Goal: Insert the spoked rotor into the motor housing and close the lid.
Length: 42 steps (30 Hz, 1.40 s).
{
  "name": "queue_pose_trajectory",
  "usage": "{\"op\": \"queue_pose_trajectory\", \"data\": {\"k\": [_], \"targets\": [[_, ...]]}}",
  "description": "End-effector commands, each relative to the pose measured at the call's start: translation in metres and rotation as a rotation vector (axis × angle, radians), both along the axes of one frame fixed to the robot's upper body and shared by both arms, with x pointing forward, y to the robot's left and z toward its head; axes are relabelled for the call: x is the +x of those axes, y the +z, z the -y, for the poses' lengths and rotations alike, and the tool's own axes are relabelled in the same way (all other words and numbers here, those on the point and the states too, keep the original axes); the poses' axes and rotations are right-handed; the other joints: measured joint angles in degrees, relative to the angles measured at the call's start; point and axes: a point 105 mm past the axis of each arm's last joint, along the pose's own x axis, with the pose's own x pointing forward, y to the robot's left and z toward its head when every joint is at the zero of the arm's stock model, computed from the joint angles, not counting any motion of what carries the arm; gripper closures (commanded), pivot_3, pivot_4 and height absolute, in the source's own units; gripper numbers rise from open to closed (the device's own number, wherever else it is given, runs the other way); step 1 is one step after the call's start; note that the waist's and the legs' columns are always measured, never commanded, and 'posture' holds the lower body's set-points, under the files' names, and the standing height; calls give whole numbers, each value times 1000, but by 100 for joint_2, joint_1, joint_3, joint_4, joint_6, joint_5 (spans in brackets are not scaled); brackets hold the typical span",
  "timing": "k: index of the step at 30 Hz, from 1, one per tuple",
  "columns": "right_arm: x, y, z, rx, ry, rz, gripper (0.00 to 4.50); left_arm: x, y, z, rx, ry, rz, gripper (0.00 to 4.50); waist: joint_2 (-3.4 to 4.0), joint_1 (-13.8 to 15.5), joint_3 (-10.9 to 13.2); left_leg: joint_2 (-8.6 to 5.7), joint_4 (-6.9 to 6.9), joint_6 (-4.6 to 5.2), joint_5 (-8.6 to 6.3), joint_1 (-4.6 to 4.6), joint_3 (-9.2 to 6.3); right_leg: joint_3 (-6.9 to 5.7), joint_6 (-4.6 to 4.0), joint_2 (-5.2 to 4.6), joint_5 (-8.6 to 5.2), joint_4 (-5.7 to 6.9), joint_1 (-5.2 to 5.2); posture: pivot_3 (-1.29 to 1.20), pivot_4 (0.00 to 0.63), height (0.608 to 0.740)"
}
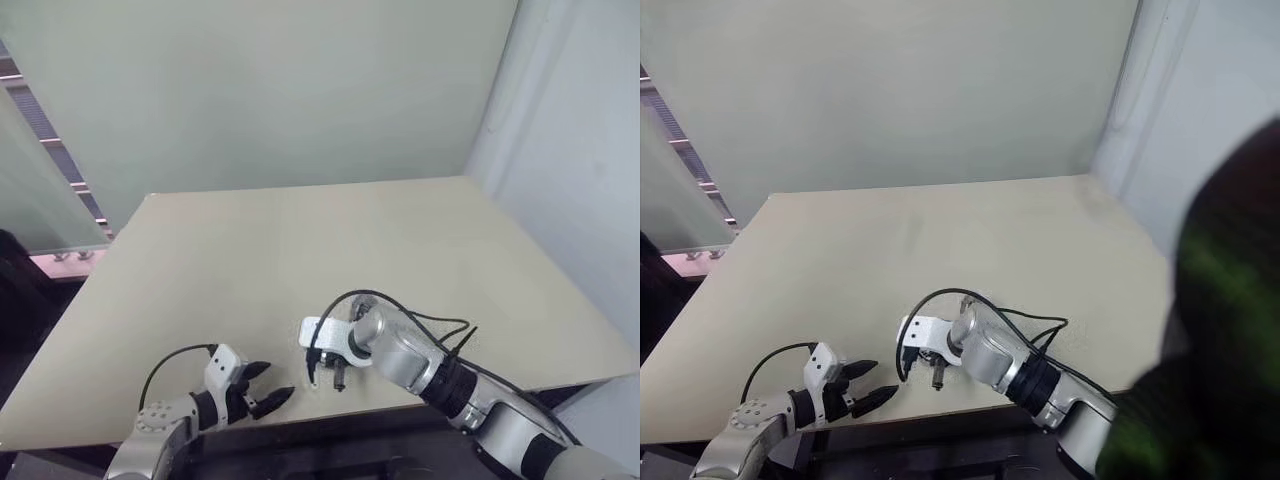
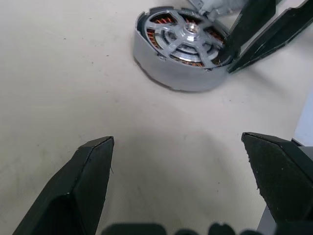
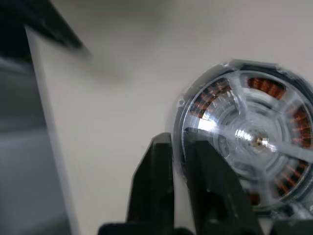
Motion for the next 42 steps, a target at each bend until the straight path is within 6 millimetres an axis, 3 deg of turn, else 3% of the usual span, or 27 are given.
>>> {"op": "queue_pose_trajectory", "data": {"k": [1, 7, 13, 16, 21, 23, 27, 31, 35, 38, 42], "targets": [[-4, 13, -16, 109, -62, -88, 4491, 6, 9, 1, 4, -11, 49, 0, 0, 5, 0, 1, 0, 0, 0, 0, 0, 0, 0, 1, 0, 0, 0, 0, 0, 740], [-6, 14, -20, 145, -128, -127, 4491, 6, 8, 2, 4, -14, 51, 0, 2, 9, 2, -10, 6, 0, 0, -1, 1, 4, 0, -8, 0, -1, 6, 0, 0, 740], [-7, 21, -22, 137, 6, 17, 4491, 6, 8, 3, 5, -14, 51, 0, 1, 7, 0, -7, 5, 0, 0, -1, 1, 3, 0, -6, 0, -1, 3, 0, 0, 740], [-4, 40, -24, 154, 87, 105, 3897, 6, 9, 3, 5, -14, 54, 0, 1, 7, 1, -6, 3, 0, 0, -2, 1, 3, 0, -5, 0, -2, 1, 0, 0, 740], [6, 65, -24, 207, 94, 189, 2185, 6, 9, 2, 5, -14, 57, 0, 0, 5, 0, -3, 4, 0, 0, -2, 1, -1, 0, -4, 0, -1, 2, 0, 0, 740], [20, 83, -19, 250, 43, 258, 1456, 7, 10, 2, 5, -15, 60, 0, 1, 14, 1, -3, 4, 0, 0, -2, 0, -2, 0, -4, 0, -1, 2, 0, 0, 740], [47, 104, 0, 290, -75, 359, 47, 11, 13, 2, 3, -16, 74, 0, 0, 14, 1, -10, 6, 0, 0, -4, 0, 0, 0, -9, 0, -6, 7, 0, 0, 740], [85, 123, 50, 255, -282, 470, 47, 20, 22, 4, -13, -15, 109, 0, 0, 18, 1, -11, 7, 0, 0, -6, -1, 1, 0, -9, 0, -6, 6, 0, 0, 740], [107, 128, 100, 145, -407, 578, 47, 24, 26, 5, -23, -17, 126, 0, 0, 12, 1, -12, 3, 1, 0, -8, 6, 7, 0, -9, 0, -9, 4, 0, 0, 740], [114, 122, 137, 16, -458, 616, 47, 28, 30, 5, -34, -5, 140, 0, 1, 12, 2, -12, 1, 3, -1, -12, 9, 9, 0, -9, 0, -10, -1, 0, 0, 740], [112, 98, 168, -128, -469, 572, 47, 30, 32, 4, -35, -13, 143, 0, 2, 6, 2, -10, 1, 6, -2, -13, 15, 12, 0, -8, 0, -11, -2, 0, 0, 740]]}}
